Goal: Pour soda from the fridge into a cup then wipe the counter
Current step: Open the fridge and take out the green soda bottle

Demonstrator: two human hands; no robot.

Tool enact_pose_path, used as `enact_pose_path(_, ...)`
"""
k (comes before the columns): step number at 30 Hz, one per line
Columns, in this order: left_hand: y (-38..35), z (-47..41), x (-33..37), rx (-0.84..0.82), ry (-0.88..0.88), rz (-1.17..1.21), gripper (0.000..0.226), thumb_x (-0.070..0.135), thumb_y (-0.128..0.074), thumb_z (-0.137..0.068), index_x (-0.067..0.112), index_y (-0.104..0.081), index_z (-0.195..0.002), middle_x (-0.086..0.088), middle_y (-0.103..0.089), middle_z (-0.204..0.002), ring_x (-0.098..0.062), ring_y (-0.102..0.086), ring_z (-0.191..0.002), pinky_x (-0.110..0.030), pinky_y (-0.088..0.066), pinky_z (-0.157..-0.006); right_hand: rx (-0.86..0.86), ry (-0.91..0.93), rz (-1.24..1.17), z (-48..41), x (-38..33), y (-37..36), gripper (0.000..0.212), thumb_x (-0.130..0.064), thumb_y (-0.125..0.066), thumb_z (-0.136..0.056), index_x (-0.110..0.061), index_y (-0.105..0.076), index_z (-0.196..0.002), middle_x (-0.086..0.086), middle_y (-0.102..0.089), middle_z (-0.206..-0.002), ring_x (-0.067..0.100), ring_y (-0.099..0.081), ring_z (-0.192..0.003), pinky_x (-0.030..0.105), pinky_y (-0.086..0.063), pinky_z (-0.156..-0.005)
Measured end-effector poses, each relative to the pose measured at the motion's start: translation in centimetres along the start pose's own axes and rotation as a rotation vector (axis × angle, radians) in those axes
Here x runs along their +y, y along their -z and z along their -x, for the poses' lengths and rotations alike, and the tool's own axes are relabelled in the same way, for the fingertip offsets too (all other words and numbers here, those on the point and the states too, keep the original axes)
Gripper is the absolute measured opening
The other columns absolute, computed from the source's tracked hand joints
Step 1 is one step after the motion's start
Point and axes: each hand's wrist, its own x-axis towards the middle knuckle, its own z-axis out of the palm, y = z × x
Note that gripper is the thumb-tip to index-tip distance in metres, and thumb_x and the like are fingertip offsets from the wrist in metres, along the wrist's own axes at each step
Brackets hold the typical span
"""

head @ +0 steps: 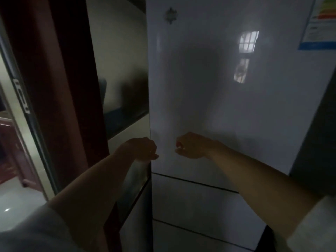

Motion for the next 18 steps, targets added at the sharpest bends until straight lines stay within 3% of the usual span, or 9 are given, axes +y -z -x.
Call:
enact_pose_path(3,0.3,-1.7,-1.4,0.062,0.057,0.047,0.049,0.060,-0.042,-0.095,0.018,-0.059,-0.113,0.000,-0.059,-0.113,-0.016,-0.057,-0.094,-0.032,-0.048,-0.084,0.022,0.076,0.129,-3.2,-0.2,1.0,0.039,-0.041,-0.045,-0.100,-0.013,-0.056,-0.126,0.008,-0.058,-0.127,0.025,-0.053,-0.115,0.027,-0.039,-0.088)
enact_pose_path(7,-0.5,-4.2,-3.1,0.145,0.252,0.141,0.062,0.061,-0.049,-0.091,0.013,-0.053,-0.130,-0.006,-0.058,-0.121,-0.022,-0.058,-0.105,-0.033,-0.046,-0.084,0.063,0.165,0.402,-7.4,-0.1,3.1,0.040,-0.038,-0.041,-0.102,-0.012,-0.055,-0.129,0.009,-0.055,-0.134,0.029,-0.050,-0.122,0.035,-0.039,-0.102)
enact_pose_path(10,-0.8,-6.5,-3.6,0.156,0.262,0.393,0.100,0.069,-0.054,-0.084,0.007,-0.016,-0.153,-0.014,-0.034,-0.152,-0.031,-0.044,-0.132,-0.039,-0.041,-0.101,0.116,0.123,0.388,-9.5,-1.1,4.9,0.046,-0.035,-0.034,-0.102,-0.006,-0.062,-0.124,0.014,-0.057,-0.133,0.033,-0.051,-0.122,0.041,-0.041,-0.103)
enact_pose_path(12,-0.6,-8.0,-3.8,0.212,0.228,0.590,0.118,0.071,-0.064,-0.075,0.006,-0.004,-0.153,-0.016,-0.029,-0.155,-0.033,-0.042,-0.134,-0.042,-0.042,-0.104,0.178,0.143,0.353,-10.8,-1.4,6.1,0.038,-0.031,-0.046,-0.099,-0.004,-0.071,-0.109,0.014,-0.066,-0.117,0.033,-0.059,-0.110,0.044,-0.048,-0.094)
enact_pose_path(14,-0.2,-9.2,-3.8,0.311,0.189,0.714,0.119,0.069,-0.073,-0.068,0.007,-0.013,-0.150,-0.012,-0.038,-0.150,-0.031,-0.047,-0.129,-0.041,-0.046,-0.099,0.280,0.157,0.332,-11.5,-2.2,7.4,0.026,-0.022,-0.063,-0.092,-0.003,-0.070,-0.107,0.015,-0.066,-0.112,0.035,-0.061,-0.104,0.044,-0.051,-0.090)
enact_pose_path(16,0.4,-10.0,-3.6,0.423,0.175,0.747,0.124,0.069,-0.077,-0.060,0.010,-0.015,-0.150,-0.010,-0.040,-0.148,-0.029,-0.048,-0.129,-0.043,-0.046,-0.099,0.351,0.238,0.297,-13.1,-1.8,8.1,0.029,-0.019,-0.076,-0.079,-0.002,-0.071,-0.102,0.017,-0.066,-0.107,0.038,-0.063,-0.098,0.045,-0.052,-0.087)
enact_pose_path(18,0.9,-10.7,-3.5,0.547,0.133,0.802,0.140,0.080,-0.074,-0.047,0.007,-0.017,-0.152,-0.010,-0.042,-0.147,-0.027,-0.048,-0.129,-0.045,-0.045,-0.101,0.369,0.267,0.383,-14.4,-1.8,8.4,0.033,-0.024,-0.077,-0.074,-0.006,-0.072,-0.102,0.014,-0.066,-0.111,0.036,-0.061,-0.100,0.044,-0.047,-0.090)
